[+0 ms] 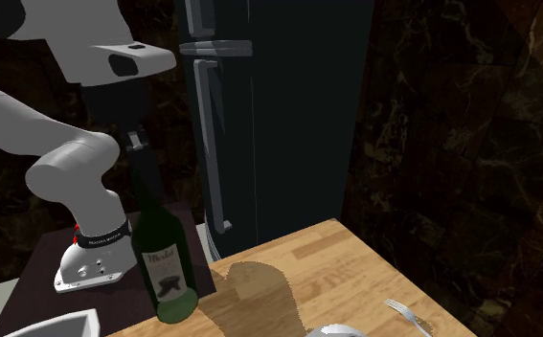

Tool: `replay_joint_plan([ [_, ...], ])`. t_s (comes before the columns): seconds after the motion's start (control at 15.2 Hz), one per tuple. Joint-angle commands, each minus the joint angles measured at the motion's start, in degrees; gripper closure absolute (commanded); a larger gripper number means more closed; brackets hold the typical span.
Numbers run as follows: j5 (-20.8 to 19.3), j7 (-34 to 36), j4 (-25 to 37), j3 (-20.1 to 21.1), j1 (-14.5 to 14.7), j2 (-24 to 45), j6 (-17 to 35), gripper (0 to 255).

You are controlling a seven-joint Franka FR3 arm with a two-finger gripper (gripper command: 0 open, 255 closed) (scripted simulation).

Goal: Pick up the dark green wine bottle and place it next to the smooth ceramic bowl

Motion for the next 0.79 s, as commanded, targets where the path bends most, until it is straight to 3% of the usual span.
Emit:
replay_joint_plan([
  [0.0,-0.4,0.1,-1.6,-0.3,-0.2,-0.2,1.4,255],
  [0.73,-3.0,0.0,-9.6,-3.4,-1.3,-0.4,9.3,255],
])
